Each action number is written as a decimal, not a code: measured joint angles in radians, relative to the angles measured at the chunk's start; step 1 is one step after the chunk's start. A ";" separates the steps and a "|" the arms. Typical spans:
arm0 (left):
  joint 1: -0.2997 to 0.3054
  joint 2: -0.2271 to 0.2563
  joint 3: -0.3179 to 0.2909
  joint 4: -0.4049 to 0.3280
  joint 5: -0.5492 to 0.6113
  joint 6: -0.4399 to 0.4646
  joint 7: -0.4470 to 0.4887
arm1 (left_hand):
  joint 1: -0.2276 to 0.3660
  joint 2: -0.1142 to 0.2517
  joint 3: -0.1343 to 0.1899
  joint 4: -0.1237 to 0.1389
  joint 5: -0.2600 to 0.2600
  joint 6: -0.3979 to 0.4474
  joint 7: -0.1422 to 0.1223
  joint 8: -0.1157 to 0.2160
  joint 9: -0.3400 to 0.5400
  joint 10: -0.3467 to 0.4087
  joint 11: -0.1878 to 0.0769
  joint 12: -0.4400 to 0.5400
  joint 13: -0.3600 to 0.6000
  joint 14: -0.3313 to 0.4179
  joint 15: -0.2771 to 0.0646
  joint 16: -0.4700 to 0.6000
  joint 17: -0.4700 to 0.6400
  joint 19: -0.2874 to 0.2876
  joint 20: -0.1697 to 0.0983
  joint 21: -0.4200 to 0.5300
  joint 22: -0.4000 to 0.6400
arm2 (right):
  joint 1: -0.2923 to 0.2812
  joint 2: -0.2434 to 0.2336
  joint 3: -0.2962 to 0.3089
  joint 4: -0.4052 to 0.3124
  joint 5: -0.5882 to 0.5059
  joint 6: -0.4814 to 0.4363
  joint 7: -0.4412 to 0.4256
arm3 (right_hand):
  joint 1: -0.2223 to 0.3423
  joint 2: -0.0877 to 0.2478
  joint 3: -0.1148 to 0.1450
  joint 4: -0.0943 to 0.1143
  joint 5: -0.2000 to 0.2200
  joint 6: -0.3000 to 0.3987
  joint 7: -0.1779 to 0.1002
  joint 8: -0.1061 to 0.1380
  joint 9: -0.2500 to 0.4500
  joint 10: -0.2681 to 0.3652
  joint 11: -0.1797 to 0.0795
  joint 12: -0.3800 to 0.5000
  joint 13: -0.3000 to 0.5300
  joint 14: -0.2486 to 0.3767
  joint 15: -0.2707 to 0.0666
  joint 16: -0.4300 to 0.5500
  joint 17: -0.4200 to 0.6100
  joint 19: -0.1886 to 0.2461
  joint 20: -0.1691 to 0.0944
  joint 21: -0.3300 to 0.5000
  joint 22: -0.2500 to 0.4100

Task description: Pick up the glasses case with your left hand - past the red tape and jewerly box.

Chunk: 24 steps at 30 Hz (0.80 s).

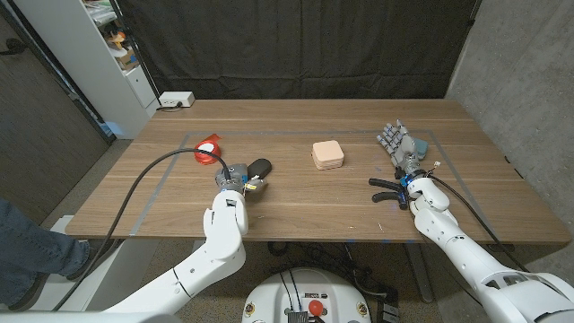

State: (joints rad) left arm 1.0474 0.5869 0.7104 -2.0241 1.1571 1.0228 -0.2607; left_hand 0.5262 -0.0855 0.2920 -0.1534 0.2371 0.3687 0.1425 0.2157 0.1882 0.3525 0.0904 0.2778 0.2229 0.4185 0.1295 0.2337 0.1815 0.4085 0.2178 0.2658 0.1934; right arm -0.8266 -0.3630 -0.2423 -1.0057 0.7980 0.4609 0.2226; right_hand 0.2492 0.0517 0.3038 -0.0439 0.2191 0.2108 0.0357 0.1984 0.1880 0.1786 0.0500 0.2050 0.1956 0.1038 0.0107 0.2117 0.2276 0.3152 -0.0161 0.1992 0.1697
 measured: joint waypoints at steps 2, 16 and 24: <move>-0.003 -0.002 0.002 0.003 -0.006 0.000 0.005 | 0.043 0.002 0.006 -0.006 0.000 0.016 -0.005 0.000 0.000 0.025 -0.014 0.000 -0.004 0.042 -0.017 0.004 0.000 0.063 0.000 0.019 0.004 | 0.001 0.001 0.000 0.002 0.000 0.000 0.001 | 0.000 0.000 0.000 0.000 0.000 0.000 0.000 0.000 0.000 0.000 0.000 0.000 0.000 0.000 0.000 0.000 0.000 0.000 0.000 0.000 0.000; -0.038 -0.003 0.020 0.014 -0.079 0.015 0.035 | 0.323 0.061 0.067 -0.022 -0.054 0.180 -0.032 0.031 0.010 0.222 -0.059 0.045 0.014 0.276 -0.107 0.059 0.013 0.327 -0.002 0.117 0.000 | 0.023 0.011 0.003 0.043 0.003 0.005 0.023 | 0.000 0.000 -0.002 -0.002 0.000 0.000 0.000 0.000 0.000 0.000 0.000 0.000 0.000 0.000 0.000 0.000 0.000 0.000 0.000 0.000 0.000; -0.043 -0.007 0.019 0.013 -0.128 0.030 0.073 | 0.364 0.036 0.102 -0.031 -0.047 0.234 -0.026 0.041 0.011 0.275 -0.061 0.059 0.026 0.314 -0.117 0.074 0.019 0.340 0.000 0.147 -0.006 | 0.035 0.016 0.001 0.060 0.001 0.006 0.033 | 0.000 0.000 -0.004 -0.004 0.000 0.000 0.000 0.000 0.000 0.004 -0.004 0.000 0.000 0.005 -0.006 0.000 0.000 0.000 0.000 0.000 0.000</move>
State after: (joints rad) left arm 1.0049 0.5796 0.7292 -2.0109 1.0288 1.0524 -0.1880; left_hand 0.8907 -0.0497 0.3936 -0.1847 0.1906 0.6024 0.1163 0.2565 0.1997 0.6277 0.0297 0.3366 0.2493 0.7322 0.0125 0.3081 0.2007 0.7484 0.2179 0.4126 0.1871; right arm -0.7917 -0.3466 -0.2411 -0.9455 0.7994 0.4668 0.2555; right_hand 0.2492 0.0517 0.2995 -0.0482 0.2191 0.2108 0.0357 0.1984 0.1879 0.1825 0.0462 0.2050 0.1957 0.1093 0.0051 0.2117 0.2278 0.3152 -0.0161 0.1991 0.1697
